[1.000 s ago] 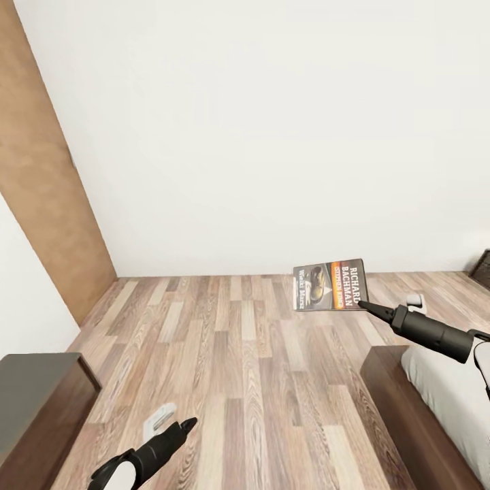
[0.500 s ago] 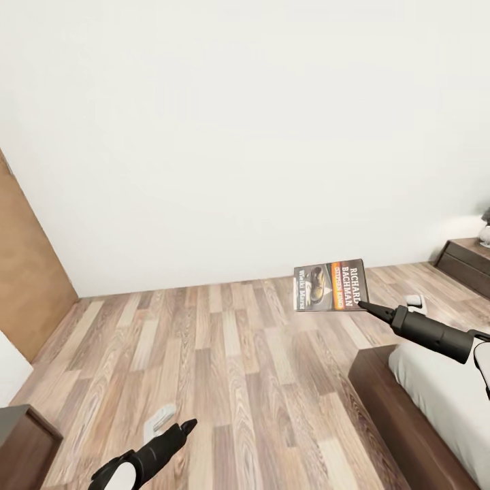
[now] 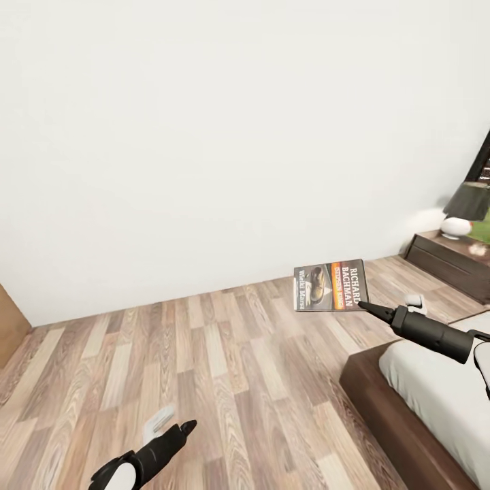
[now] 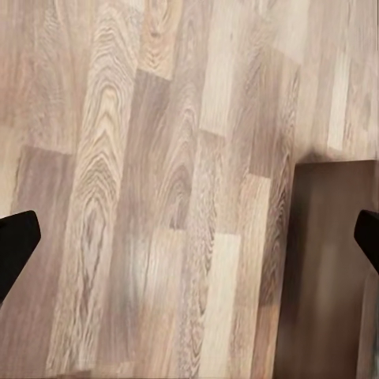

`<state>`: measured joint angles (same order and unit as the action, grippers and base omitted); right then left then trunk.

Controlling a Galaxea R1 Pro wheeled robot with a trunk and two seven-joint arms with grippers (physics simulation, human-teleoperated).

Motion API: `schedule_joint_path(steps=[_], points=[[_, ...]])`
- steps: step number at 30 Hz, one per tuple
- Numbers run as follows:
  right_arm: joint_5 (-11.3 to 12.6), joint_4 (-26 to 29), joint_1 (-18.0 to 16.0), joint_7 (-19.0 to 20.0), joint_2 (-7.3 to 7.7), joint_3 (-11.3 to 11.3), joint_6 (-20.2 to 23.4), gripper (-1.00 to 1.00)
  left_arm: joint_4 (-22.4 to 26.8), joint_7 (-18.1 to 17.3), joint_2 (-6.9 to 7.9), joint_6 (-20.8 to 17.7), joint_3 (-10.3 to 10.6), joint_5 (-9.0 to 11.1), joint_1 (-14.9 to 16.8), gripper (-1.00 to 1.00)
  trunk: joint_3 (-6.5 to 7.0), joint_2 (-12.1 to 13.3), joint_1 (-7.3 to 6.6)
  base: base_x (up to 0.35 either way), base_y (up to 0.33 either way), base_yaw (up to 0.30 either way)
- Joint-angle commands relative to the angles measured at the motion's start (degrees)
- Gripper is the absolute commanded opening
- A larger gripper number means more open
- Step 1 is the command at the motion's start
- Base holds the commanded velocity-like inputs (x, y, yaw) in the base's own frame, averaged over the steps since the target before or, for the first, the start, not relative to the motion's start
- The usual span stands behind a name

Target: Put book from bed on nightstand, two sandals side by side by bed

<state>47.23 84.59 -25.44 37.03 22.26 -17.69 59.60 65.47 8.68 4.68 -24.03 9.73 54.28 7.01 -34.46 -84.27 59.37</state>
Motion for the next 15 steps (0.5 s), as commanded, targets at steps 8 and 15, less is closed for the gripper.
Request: schedule_joint_path(steps=[8, 15], points=[[0.2, 0.0, -0.1, 0.3, -0.02, -0.2, 0.4, -1.00, 0.0, 0.5, -0.06, 0.1, 0.1, 0.6, 0.0, 1.00, -0.06, 0.0, 0.03, 0.307, 0.191, -0.265], [0.2, 0.0, -0.1, 0.3, -0.02, -0.2, 0.4, -1.00, -0.4, 0.5, -0.07, 0.2, -0.2, 1.0, 0.0, 1.00, -0.06, 0.0, 0.03, 0.305, 0.202, -0.265]])
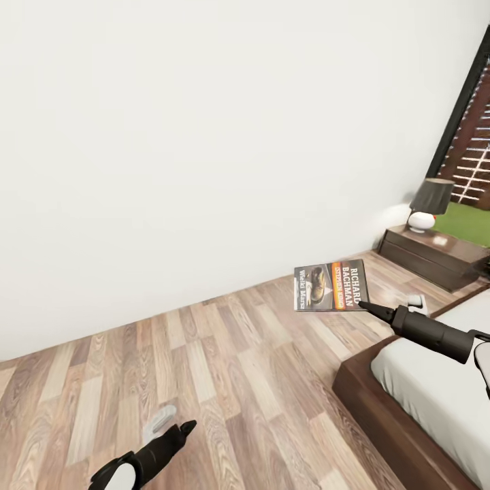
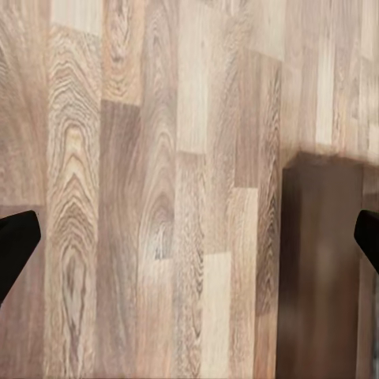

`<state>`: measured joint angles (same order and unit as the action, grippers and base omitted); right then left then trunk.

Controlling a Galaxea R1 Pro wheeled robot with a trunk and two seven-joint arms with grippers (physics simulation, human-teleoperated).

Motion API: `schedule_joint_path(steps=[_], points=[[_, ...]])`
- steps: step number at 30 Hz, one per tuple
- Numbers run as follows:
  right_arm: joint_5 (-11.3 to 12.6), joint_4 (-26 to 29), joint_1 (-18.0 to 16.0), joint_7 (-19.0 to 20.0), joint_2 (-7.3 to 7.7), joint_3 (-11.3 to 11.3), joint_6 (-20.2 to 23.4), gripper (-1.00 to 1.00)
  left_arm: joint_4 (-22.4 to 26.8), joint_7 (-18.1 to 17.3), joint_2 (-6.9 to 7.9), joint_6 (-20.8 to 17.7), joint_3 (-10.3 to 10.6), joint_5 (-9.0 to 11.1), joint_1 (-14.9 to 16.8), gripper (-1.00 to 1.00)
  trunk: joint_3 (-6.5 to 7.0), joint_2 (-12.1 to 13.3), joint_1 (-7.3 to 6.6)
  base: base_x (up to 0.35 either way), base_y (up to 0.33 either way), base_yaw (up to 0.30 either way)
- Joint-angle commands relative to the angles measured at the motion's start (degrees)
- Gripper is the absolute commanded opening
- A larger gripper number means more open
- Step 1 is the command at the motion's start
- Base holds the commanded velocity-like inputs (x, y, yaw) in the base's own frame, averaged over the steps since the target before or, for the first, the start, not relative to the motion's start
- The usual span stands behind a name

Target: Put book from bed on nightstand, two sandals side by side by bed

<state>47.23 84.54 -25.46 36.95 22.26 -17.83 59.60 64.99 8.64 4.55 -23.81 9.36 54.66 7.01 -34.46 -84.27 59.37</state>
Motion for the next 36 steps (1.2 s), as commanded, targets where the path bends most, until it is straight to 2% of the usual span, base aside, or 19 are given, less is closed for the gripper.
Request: schedule_joint_path(steps=[1, 18, 28, 30, 33, 36], points=[[0.2, 0.0, -0.1, 0.4, -0.02, -0.1, 0.4, -1.00, 0.1, 0.5, 0.07, 0.0, 0.1, 0.6, 0.0, 1.00, -0.06, 0.0, 0.03, 0.305, 0.203, -0.265], [0.2, 0.0, 0.0, 0.3, -0.16, 0.0, 0.4, -1.00, -1.0, 0.6, 0.28, -0.1, 0.0, 0.6, 0.0, 1.00, -0.06, 0.0, 0.03, 0.303, 0.204, -0.265], [0.5, 0.1, -0.6, -2.8, -0.33, -0.1, 0.4, -1.00, -4.2, 0.4, -0.89, 0.1, 0.2, 0.9, 0.9, 1.00, -0.06, 0.0, 0.03, 0.266, 0.218, -0.266], [0.4, 0.1, -0.6, -3.0, -0.54, -0.1, 0.4, -1.00, -4.4, 0.3, -1.00, 0.0, 0.2, 0.9, 1.0, 1.00, -0.06, 0.0, 0.03, 0.256, 0.236, -0.266], [0.4, 0.0, -0.8, -3.8, -1.77, 0.0, 0.4, -1.00, -4.6, 0.3, -1.16, 0.0, 0.2, 0.5, 1.1, 1.00, -0.06, 0.0, 0.03, 0.240, 0.253, -0.266], [0.4, -0.1, -0.8, -4.1, -1.99, 0.0, 0.4, -1.00, -4.7, 0.2, -1.18, 0.0, 0.2, 0.5, 1.1, 1.00, -0.06, 0.0, 0.03, 0.214, 0.272, -0.266]])
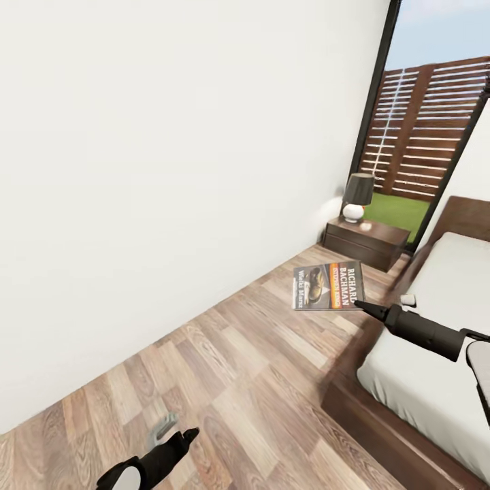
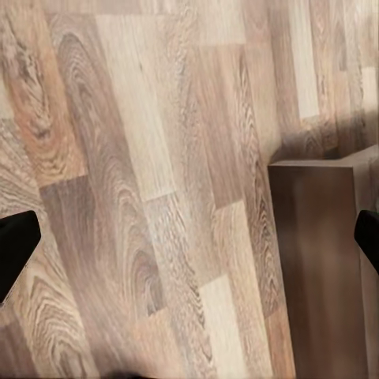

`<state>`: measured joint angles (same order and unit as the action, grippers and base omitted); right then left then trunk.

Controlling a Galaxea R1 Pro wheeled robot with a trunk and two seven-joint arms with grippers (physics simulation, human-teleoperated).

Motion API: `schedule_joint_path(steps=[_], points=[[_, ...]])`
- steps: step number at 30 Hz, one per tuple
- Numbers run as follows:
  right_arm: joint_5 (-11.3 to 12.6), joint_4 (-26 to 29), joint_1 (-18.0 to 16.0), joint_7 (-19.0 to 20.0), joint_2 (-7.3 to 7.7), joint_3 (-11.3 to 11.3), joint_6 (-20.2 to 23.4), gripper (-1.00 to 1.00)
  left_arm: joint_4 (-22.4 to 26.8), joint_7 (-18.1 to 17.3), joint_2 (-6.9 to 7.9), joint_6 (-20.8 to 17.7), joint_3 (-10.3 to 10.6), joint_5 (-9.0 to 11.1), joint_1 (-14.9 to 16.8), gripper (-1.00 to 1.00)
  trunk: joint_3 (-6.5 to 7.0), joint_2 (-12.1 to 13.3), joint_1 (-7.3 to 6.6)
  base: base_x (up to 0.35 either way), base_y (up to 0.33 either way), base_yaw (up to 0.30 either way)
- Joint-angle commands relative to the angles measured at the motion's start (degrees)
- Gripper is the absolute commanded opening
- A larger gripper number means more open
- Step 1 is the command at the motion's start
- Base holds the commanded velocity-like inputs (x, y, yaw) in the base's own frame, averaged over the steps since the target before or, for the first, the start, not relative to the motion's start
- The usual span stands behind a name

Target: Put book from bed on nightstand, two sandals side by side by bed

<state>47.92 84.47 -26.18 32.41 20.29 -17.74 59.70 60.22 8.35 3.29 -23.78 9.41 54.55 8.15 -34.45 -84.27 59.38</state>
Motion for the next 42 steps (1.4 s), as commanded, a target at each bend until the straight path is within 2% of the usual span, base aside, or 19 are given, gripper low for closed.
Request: schedule_joint_path(steps=[1, 17, 42], points=[[-0.3, 0.0, -0.1, 0.3, -0.10, -0.1, 0.3, -1.00, 0.1, 0.5, 0.06, 0.0, 0.2, 0.7, 0.0, 1.00, -0.06, 0.0, 0.02, 0.202, 0.280, -0.266], [-0.4, 0.0, -0.1, 0.0, -0.26, 0.0, 0.3, -1.00, -0.1, 0.6, 0.00, 0.0, 0.2, 0.6, 0.0, 1.00, -0.06, 0.0, 0.02, 0.205, 0.275, -0.266], [-0.3, 0.0, -0.1, 0.0, -0.33, 0.0, 0.3, -1.00, -0.1, 0.5, 0.04, -0.2, 0.2, 0.7, 0.0, 1.00, -0.06, 0.0, 0.02, 0.263, 0.186, -0.266]])
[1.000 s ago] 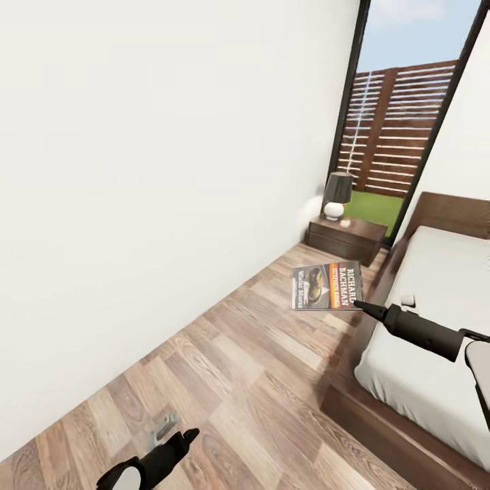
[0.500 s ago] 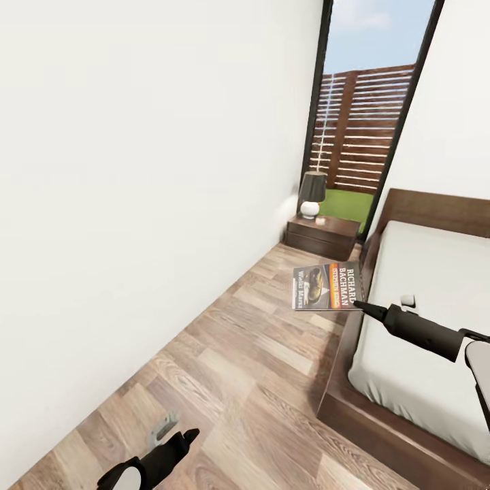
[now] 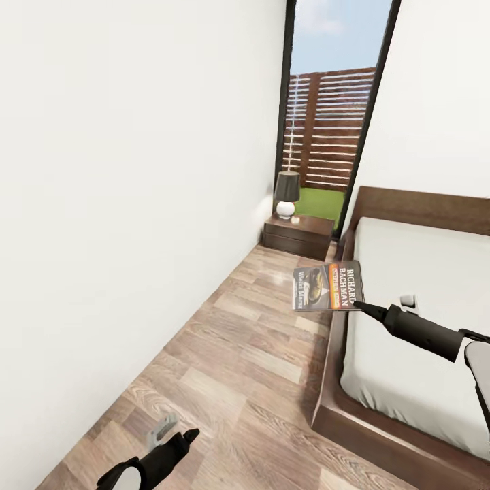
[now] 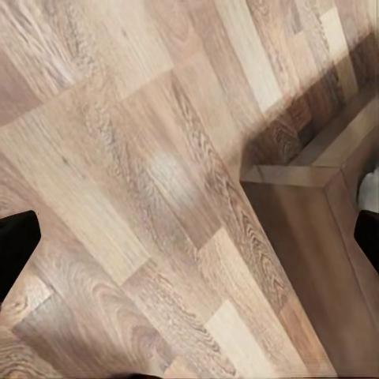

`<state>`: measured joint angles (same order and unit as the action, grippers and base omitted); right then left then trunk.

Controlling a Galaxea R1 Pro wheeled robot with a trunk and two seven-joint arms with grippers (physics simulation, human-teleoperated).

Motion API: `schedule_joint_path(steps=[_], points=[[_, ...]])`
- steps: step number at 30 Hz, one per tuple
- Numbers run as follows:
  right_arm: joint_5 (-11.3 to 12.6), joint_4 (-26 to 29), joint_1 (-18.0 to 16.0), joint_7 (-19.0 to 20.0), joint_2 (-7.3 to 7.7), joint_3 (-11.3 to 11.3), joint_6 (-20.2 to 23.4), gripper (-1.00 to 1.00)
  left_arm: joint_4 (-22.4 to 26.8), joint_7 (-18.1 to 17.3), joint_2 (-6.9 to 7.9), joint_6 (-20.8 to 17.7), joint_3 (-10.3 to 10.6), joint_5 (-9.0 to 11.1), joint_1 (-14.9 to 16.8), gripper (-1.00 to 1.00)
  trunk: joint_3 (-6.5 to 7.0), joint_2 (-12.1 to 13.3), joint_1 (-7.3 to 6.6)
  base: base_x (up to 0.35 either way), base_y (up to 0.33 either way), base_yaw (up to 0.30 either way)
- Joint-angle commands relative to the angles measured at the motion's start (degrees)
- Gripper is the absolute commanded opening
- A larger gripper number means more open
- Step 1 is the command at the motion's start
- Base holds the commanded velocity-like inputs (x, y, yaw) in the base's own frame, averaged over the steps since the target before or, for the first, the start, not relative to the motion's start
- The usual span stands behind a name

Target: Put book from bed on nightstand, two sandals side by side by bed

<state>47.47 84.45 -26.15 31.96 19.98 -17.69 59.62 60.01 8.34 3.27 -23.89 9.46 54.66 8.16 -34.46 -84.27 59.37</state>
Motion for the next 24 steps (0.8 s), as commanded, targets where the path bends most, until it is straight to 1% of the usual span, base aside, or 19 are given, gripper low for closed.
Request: schedule_joint_path(steps=[1, 12, 20, 24], points=[[0.1, 0.0, -0.1, 0.5, -0.02, -0.1, 0.4, -1.00, 0.1, 0.5, 0.07, -0.1, 0.2, 0.6, 0.0, 1.00, -0.05, 0.0, 0.03, 0.267, 0.203, -0.266], [0.2, 0.0, 0.0, 0.5, -0.08, -0.1, 0.4, -1.00, 0.1, 0.5, 0.07, -0.1, 0.2, 0.5, 0.0, 1.00, -0.05, 0.0, 0.03, 0.263, 0.214, -0.266], [0.0, 0.0, 0.0, 0.5, -0.98, -0.1, 0.4, -1.00, 0.1, 0.5, 0.07, -0.1, 0.2, 0.4, 0.0, 1.00, -0.05, 0.0, 0.03, 0.261, 0.220, -0.266], [0.0, 0.0, 0.0, -0.1, -1.04, -0.1, 0.4, -1.00, 0.1, 0.5, 0.07, -0.1, 0.2, 0.4, 0.0, 1.00, -0.05, 0.0, 0.03, 0.260, 0.225, -0.266]])
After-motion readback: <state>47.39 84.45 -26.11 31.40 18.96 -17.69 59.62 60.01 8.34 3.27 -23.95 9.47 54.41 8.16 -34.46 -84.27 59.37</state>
